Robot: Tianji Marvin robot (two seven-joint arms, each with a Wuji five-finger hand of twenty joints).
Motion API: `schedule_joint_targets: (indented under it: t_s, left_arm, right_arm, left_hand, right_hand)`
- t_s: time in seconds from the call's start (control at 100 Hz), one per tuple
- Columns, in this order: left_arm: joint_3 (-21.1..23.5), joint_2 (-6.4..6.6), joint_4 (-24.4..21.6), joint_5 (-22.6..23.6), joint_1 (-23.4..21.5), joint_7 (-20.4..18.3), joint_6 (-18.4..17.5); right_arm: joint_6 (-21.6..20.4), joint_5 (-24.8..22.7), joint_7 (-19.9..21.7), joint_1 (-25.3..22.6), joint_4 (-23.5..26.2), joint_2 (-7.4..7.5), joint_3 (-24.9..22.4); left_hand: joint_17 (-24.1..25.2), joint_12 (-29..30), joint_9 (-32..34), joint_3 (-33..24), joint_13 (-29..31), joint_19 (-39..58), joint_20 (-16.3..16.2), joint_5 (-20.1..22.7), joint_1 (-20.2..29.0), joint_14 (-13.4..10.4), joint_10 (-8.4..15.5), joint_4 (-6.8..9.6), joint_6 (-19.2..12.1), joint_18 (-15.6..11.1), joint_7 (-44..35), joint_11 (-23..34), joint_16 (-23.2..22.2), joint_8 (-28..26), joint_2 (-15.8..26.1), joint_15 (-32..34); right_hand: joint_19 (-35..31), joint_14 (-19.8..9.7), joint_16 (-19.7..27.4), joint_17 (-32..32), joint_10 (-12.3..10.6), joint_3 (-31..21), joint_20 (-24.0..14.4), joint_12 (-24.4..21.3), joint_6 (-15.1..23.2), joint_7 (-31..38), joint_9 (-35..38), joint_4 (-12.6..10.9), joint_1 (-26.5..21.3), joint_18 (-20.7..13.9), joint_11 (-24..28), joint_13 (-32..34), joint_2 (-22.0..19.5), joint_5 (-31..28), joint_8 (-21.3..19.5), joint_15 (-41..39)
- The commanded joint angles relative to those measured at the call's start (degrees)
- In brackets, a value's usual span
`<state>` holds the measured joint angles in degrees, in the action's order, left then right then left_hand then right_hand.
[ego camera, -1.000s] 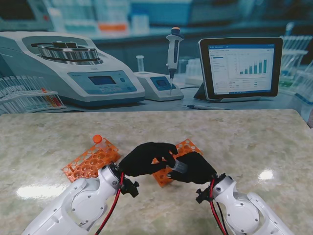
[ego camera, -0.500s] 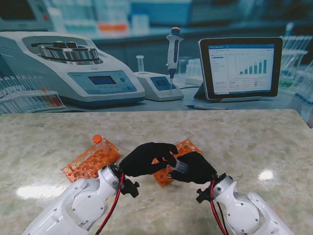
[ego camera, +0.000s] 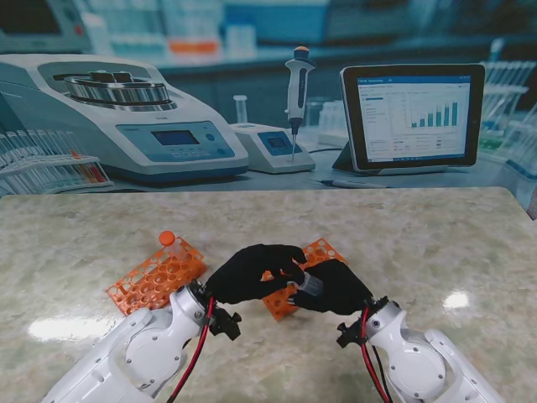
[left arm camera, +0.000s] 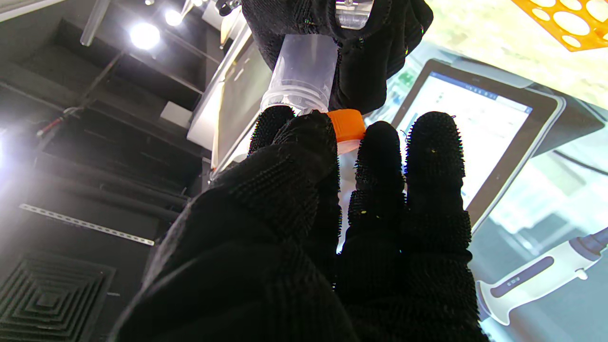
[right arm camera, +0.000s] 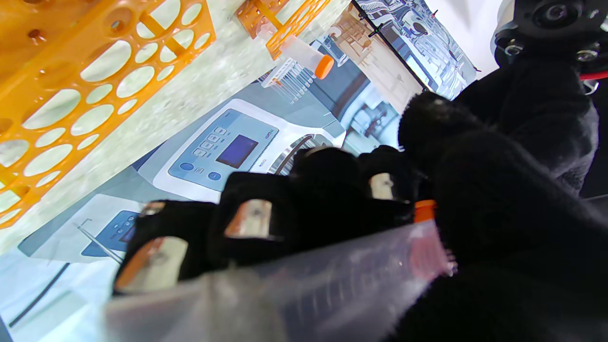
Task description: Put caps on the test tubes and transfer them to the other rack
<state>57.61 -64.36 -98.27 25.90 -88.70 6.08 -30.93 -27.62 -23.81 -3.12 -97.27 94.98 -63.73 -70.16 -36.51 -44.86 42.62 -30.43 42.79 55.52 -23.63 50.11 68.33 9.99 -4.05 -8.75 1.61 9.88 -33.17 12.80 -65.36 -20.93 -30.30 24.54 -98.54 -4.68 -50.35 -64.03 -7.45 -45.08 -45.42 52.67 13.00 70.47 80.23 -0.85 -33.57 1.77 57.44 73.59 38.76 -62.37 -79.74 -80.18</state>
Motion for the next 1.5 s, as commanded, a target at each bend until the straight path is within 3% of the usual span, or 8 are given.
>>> schedule_joint_targets:
  t_s: [0.0,0.16,0.38,0.53,1.49]
  left_arm:
    - [-0.7,-0.61,-0.4,0.0,0.0,0.0,-0.4]
    - [-0.8,-0.76,-0.2,0.0,0.2,0.5,-0.6]
    - [-0.9,-1.06,-0.1,0.0,0.3,1.5,-1.0]
    - [-0.7,-1.07,-0.3,0.1,0.2,1.6,-1.2]
    - [1.6,-0.25,-1.7,1.0,-2.5,-0.1,-2.7]
  right_arm:
    - [0.3,0.0,0.1,-0.2,0.1,-0.27,0.4]
    - [0.3,0.1,0.1,-0.2,0.1,-0.27,0.4]
    - [0.3,0.1,0.1,-0.3,0.1,-0.27,0.3]
    - [0.4,0.1,0.1,-0.3,0.1,-0.28,0.3]
    - [0.3,-0.2,-0.3,0.0,-0.2,-0.37,0.4]
  left_hand:
    - [-0.9,0.4,1.6,-2.5,2.4,-1.0,-0.1,-4.2,5.6,-4.7,0.1,2.95,-3.4,-1.5,7.8,3.9,-0.1,3.7,1.5,-0.2]
    - [-0.9,-0.2,1.6,-2.8,2.4,-1.1,0.0,-5.0,5.6,-4.8,0.5,2.77,-3.4,-1.3,2.6,4.3,0.0,0.0,1.4,-0.2]
    - [-0.9,-0.9,1.2,-2.9,2.4,-1.1,0.3,-8.1,5.6,-5.1,1.0,2.72,-2.7,-1.2,-8.0,5.1,0.1,-9.3,1.4,-0.1]
    - [-1.0,-1.1,1.3,-2.9,2.5,-1.0,0.3,-8.7,5.6,-5.2,1.2,2.74,-2.7,-1.2,-9.8,5.3,0.2,-11.1,1.3,0.0]
    - [-1.2,-1.1,1.4,-2.4,2.5,-0.9,0.1,-8.6,5.6,-5.1,0.8,2.92,-2.4,-1.4,-8.4,4.9,0.3,-11.5,1.7,0.1]
  right_hand:
    - [-16.5,-5.2,-4.2,-4.8,-0.1,0.3,-2.5,0.8,1.4,2.4,2.3,0.9,-2.8,-5.0,0.1,2.1,-1.3,-0.8,-1.2,-12.1]
    - [-16.5,-5.2,-4.2,-4.8,-0.2,0.3,-2.5,0.8,1.4,2.4,2.3,1.0,-2.8,-5.0,0.1,2.1,-1.3,-0.8,-1.2,-12.1]
    - [-16.5,-5.2,-4.2,-4.8,-0.2,0.3,-2.5,0.8,1.5,2.4,2.3,1.0,-2.8,-5.0,0.1,2.1,-1.3,-0.8,-1.2,-12.1]
    - [-16.5,-5.2,-4.2,-4.8,-0.2,0.3,-2.5,0.7,1.6,2.4,2.3,1.0,-2.8,-5.0,0.1,2.1,-1.3,-0.8,-1.2,-12.1]
    - [-16.5,-5.2,-4.2,-4.8,-0.2,0.4,-2.5,0.8,1.5,2.3,2.3,1.0,-2.8,-5.0,0.1,2.1,-1.4,-0.8,-1.3,-12.1]
